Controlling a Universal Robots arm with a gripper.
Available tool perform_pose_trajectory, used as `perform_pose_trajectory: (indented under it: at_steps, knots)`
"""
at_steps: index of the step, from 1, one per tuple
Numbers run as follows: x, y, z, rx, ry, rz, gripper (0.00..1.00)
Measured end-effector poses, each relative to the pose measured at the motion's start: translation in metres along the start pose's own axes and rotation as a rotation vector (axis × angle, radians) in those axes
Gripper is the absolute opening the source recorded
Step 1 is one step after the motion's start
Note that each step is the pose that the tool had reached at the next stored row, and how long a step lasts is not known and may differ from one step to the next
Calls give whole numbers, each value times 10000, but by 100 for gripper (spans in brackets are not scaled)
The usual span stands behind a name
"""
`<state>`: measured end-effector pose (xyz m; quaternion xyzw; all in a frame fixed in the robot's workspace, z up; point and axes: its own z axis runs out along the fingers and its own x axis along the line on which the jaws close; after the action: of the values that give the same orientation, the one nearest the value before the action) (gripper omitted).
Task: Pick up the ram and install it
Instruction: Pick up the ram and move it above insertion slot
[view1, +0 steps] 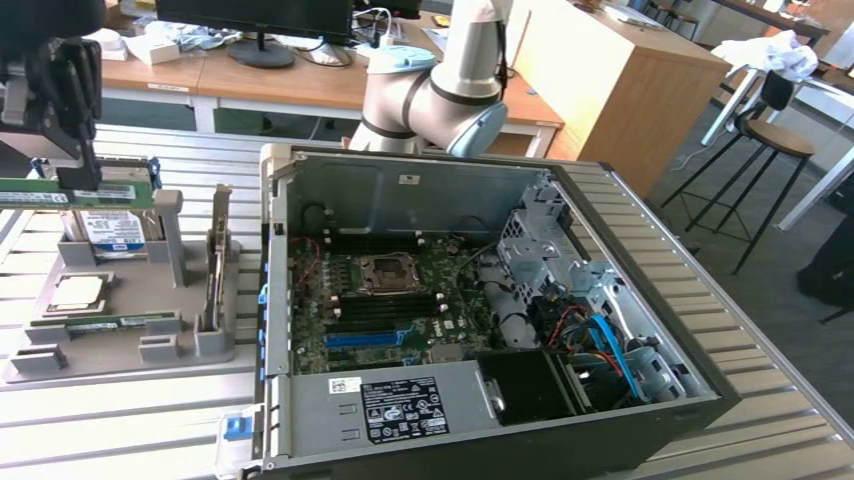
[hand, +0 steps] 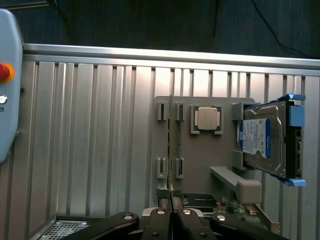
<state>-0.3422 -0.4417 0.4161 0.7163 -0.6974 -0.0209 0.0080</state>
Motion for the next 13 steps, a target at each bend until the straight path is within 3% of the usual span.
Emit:
perform_pose_trajectory:
  at_steps: [13]
  knots:
    - [4,-174,-7,-1,-5,0,11]
